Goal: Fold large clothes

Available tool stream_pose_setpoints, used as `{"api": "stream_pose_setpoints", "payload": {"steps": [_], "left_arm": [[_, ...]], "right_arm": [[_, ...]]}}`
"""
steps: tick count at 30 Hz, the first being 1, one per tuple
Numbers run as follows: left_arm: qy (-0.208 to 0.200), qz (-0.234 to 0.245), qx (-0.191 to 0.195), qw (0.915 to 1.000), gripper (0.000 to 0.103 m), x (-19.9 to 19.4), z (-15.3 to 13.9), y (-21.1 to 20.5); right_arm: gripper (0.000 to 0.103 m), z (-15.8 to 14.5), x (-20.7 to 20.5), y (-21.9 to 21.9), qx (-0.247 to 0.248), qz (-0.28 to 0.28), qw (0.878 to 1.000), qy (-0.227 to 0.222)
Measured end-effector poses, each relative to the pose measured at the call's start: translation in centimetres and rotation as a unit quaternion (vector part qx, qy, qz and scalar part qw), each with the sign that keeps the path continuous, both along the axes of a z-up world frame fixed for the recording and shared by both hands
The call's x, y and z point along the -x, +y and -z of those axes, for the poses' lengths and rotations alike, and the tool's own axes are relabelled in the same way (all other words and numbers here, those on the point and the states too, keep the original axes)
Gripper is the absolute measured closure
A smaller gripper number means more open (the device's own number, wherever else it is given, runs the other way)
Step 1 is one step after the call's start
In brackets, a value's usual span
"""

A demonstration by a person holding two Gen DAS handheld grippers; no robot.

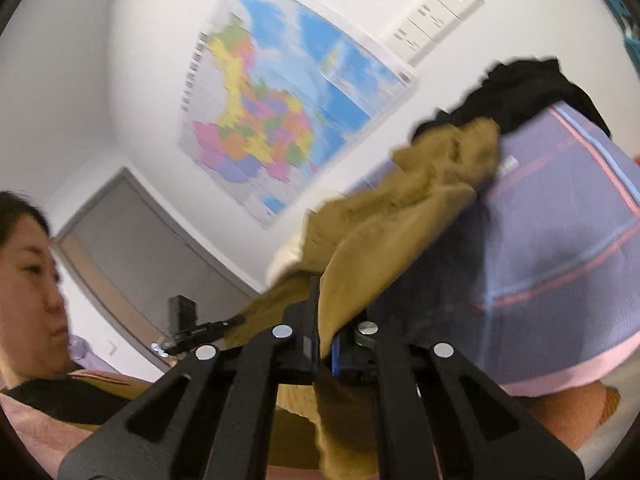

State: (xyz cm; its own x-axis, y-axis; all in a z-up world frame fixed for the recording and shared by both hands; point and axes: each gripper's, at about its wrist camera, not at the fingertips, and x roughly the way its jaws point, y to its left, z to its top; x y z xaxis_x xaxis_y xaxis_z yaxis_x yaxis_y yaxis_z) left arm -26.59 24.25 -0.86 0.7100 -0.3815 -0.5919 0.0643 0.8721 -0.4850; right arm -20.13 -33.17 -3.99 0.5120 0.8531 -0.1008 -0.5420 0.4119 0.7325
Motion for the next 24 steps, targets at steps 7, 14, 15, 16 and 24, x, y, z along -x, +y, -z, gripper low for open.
{"api": "stream_pose_setpoints", "payload": {"steps": [7,14,15,16,24], "left_arm": [[0.02,-0.004,0.048,0.9987,0.095,-1.0,-0.6,1.9],[0.073,0.003,0.075,0.9945,0.094,-5.7,-0.7,3.4],[0.076,0.002,0.079,0.994,0.094,-6.6,-1.1,3.7],[0.078,0.003,0.078,0.9939,0.093,-7.2,-1.5,3.7],[0.079,0.014,0.041,0.9959,0.092,-14.5,-4.9,3.4]], "right_arm": [[0.099,1.2,-1.0,-1.9,-0.045,0.02,0.998,0.033],[0.099,-0.3,-4.6,-1.5,-0.061,0.023,0.997,0.048],[0.099,-0.5,-6.0,-1.5,-0.073,0.018,0.996,0.057],[0.099,-0.8,-6.8,-1.5,-0.073,0.019,0.995,0.058],[0.098,-3.2,-15.3,-0.9,-0.063,0.029,0.993,0.093]]}}
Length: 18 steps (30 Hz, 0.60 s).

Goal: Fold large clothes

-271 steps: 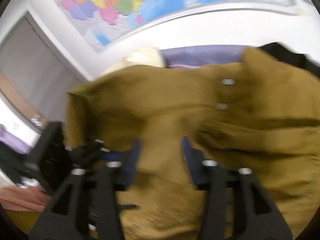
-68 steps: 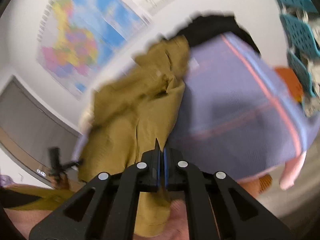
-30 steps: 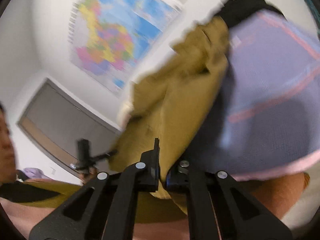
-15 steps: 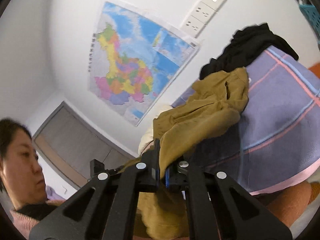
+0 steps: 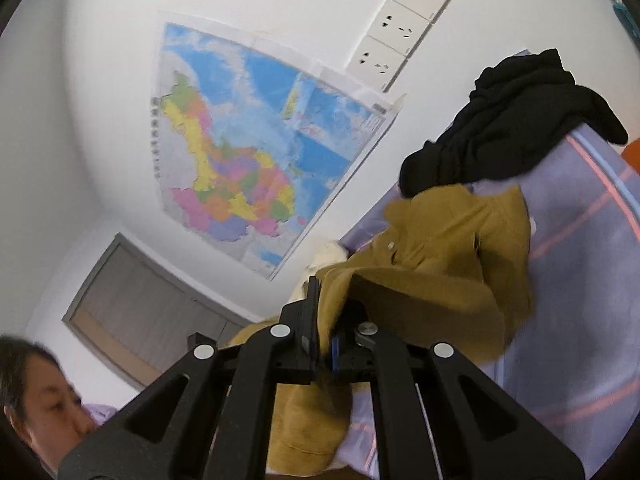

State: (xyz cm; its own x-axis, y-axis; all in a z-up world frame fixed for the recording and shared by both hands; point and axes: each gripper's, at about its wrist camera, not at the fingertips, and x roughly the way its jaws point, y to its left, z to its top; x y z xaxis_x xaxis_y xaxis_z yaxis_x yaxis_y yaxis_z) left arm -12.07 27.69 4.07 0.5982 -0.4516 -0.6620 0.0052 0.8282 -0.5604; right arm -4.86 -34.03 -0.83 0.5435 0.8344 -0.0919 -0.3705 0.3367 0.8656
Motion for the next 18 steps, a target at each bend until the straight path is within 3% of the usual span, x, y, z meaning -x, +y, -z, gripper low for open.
{"api": "stream_pose_setpoints", "payload": {"steps": [8,18], "left_arm": [[0.055,-0.016,-0.019,0.9982,0.091,-9.1,0.6,1.0],[0.103,-0.026,-0.03,0.9939,0.091,-15.7,3.0,1.8]], "right_arm": [[0.097,1.1,-9.4,1.8,0.023,0.004,0.998,0.063],[0.097,4.7,-15.3,2.6,0.04,0.014,0.991,0.13]]}}
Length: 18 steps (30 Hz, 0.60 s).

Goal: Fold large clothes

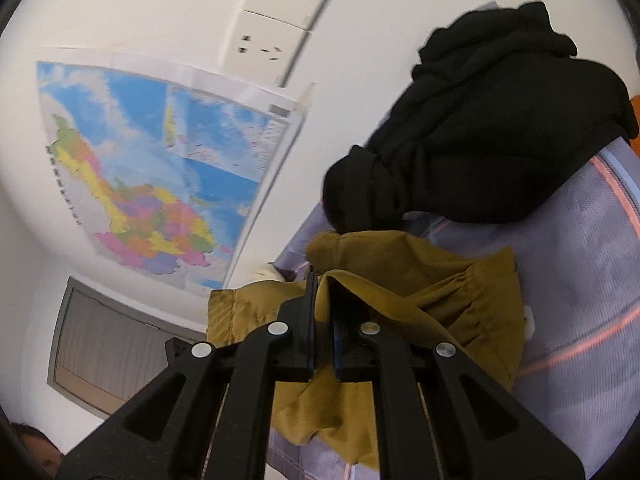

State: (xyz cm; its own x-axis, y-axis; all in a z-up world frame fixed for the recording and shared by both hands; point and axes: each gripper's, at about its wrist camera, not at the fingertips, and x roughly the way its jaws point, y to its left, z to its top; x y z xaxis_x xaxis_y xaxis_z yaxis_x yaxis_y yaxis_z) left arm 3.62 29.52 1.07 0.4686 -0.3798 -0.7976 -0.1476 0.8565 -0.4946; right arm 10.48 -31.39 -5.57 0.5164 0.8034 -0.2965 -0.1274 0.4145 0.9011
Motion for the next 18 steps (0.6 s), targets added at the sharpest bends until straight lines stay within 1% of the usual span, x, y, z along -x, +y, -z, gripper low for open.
{"api": "stream_pose_setpoints", "payload": {"steps": [2,4,6,7,9,10,11,13,14,15,16,17,18], "left_arm": [[0.011,-0.004,-0.007,0.9999,0.09,-1.0,0.7,0.0],[0.018,-0.009,-0.019,0.9996,0.089,-1.7,1.3,-0.3],[0.021,-0.008,-0.028,0.9994,0.087,-2.2,1.6,-0.6],[0.02,-0.007,-0.031,0.9993,0.086,-2.4,1.7,-0.7],[0.02,-0.005,-0.029,0.9994,0.084,-2.8,1.9,-0.8],[0.019,-0.006,-0.024,0.9995,0.084,-2.8,1.9,-0.8],[0.017,-0.007,-0.022,0.9996,0.083,-2.7,1.9,-0.7],[0.01,-0.005,-0.019,0.9998,0.083,-2.5,1.8,-0.8],[0.004,-0.006,-0.014,0.9999,0.082,-2.2,1.6,-0.7],[-0.008,-0.007,-0.012,0.9999,0.078,-1.6,1.3,-0.6],[-0.026,-0.005,-0.011,0.9996,0.073,-0.9,0.8,-0.5],[-0.039,-0.005,-0.011,0.9991,0.07,-0.4,0.3,-0.5],[-0.061,-0.002,-0.014,0.9981,0.063,0.6,-0.3,-0.5]], "right_arm": [[0.096,0.9,-0.8,0.3,0.004,0.001,1.0,0.013],[0.092,1.6,-1.3,0.5,0.005,0.005,1.0,0.023],[0.086,2.1,-1.6,0.5,0.01,0.008,0.999,0.03],[0.08,2.3,-1.6,0.5,0.011,0.01,0.999,0.032],[0.051,2.1,-1.5,0.6,0.016,0.011,0.999,0.026],[0.049,1.8,-1.3,0.6,0.02,0.013,1.0,0.017],[0.049,1.2,-0.7,0.7,0.023,0.012,1.0,-0.003],[0.048,0.2,0.2,1.3,0.044,0.014,0.999,-0.021],[0.048,-0.8,1.2,1.8,0.059,0.007,0.997,-0.049],[0.048,-1.6,1.9,2.4,0.073,0.001,0.995,-0.07],[0.048,-2.5,2.9,3.1,0.099,-0.002,0.991,-0.094],[0.046,-3.4,3.9,4.0,0.129,-0.007,0.984,-0.122],[0.045,-4.1,4.7,5.1,0.152,-0.022,0.977,-0.148]]}}
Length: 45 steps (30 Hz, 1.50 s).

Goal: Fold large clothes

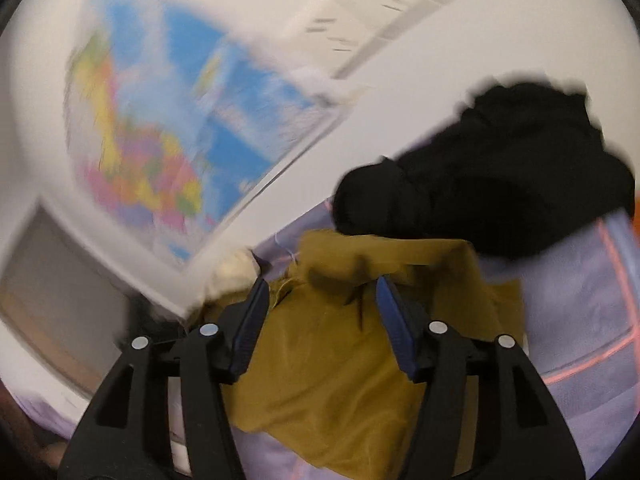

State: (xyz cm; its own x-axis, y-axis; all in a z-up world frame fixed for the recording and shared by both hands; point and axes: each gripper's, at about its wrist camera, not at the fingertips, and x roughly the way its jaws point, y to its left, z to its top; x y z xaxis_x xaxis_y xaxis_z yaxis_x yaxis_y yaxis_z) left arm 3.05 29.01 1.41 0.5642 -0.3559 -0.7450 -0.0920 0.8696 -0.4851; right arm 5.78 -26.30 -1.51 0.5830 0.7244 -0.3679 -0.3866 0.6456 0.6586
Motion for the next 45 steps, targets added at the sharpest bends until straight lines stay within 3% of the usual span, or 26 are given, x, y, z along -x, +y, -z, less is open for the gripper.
{"api": "stream_pose_setpoints", "payload": {"steps": [2,5,8,10,11,14,17,20,23,26,28,31,33,35,36,37,39,41,43,44,45], "left_arm": [[-0.038,0.015,-0.008,0.9991,0.054,1.7,-1.1,-0.3],[-0.087,0.047,-0.045,0.9941,0.053,4.3,-2.1,-1.6],[-0.111,0.085,-0.078,0.987,0.053,5.9,-2.1,-3.5],[-0.118,0.109,-0.107,0.9812,0.052,6.1,-1.8,-5.1],[-0.114,0.125,-0.126,0.9775,0.052,5.8,-1.4,-6.3],[-0.098,0.159,-0.165,0.9685,0.052,3.9,-0.3,-9.2],[-0.093,0.167,-0.186,0.9638,0.052,1.6,0.5,-10.6],[-0.09,0.149,-0.19,0.9663,0.052,-0.8,0.7,-10.6],[-0.097,0.128,-0.191,0.9684,0.052,-2.6,0.0,-10.1],[-0.09,0.088,-0.222,0.9669,0.052,-4.3,-0.1,-9.4],[-0.067,0.075,-0.234,0.967,0.053,-5.3,0.7,-9.2],[-0.032,0.065,-0.282,0.9566,0.054,-6.6,2.8,-9.2],[-0.017,0.065,-0.288,0.9552,0.053,-7.2,3.9,-9.1],[-0.016,0.063,-0.281,0.9576,0.053,-7.2,3.9,-8.9],[-0.019,0.066,-0.28,0.9576,0.053,-7.1,3.7,-8.7],[-0.02,0.067,-0.282,0.9569,0.053,-7.1,3.7,-8.7],[-0.018,0.069,-0.293,0.9534,0.052,-7.3,3.8,-8.8],[-0.014,0.071,-0.298,0.9518,0.051,-7.6,4.3,-8.7],[-0.01,0.068,-0.298,0.952,0.05,-8.0,4.9,-8.9],[-0.008,0.067,-0.297,0.9524,0.05,-8.1,5.1,-8.9],[-0.007,0.067,-0.296,0.9527,0.049,-8.2,5.2,-8.8]], "right_arm": [[0.043,-0.4,1.0,2.7,0.063,-0.025,0.997,-0.027],[0.042,0.7,0.5,7.0,0.177,-0.037,0.983,-0.034],[0.045,2.8,-1.3,9.5,0.257,-0.018,0.966,-0.021],[0.048,3.7,-2.6,9.9,0.282,-0.001,0.959,-0.012],[0.053,3.9,-3.3,9.8,0.278,0.004,0.96,-0.005],[0.087,3.7,-4.3,9.4,0.279,0.0,0.96,-0.007],[0.093,2.3,-4.6,9.5,0.28,0.006,0.96,-0.022],[0.102,0.4,-5.4,9.2,0.27,0.025,0.962,-0.043],[0.102,-0.7,-7.1,8.3,0.248,0.039,0.967,-0.042],[0.102,-0.1,-9.2,7.8,0.244,0.047,0.968,-0.021],[0.099,0.8,-10.0,8.2,0.25,0.042,0.967,-0.007],[0.088,2.2,-10.7,8.4,0.262,0.046,0.964,0.011],[0.068,2.4,-10.2,7.9,0.255,0.052,0.966,0.011],[0.056,1.6,-8.7,7.4,0.247,0.048,0.968,-0.008],[0.043,1.4,-8.2,7.4,0.249,0.044,0.967,-0.011],[0.038,1.2,-7.6,7.5,0.251,0.031,0.967,-0.011],[0.035,1.4,-6.5,8.6,0.265,-0.014,0.964,-0.011],[0.035,2.5,-5.9,10.6,0.319,-0.041,0.947,-0.006],[0.041,3.9,-5.9,12.0,0.366,-0.049,0.929,-0.001],[0.061,4.2,-6.0,12.3,0.373,-0.049,0.926,-0.003],[0.101,4.4,-6.1,12.6,0.373,-0.056,0.926,-0.008]]}}
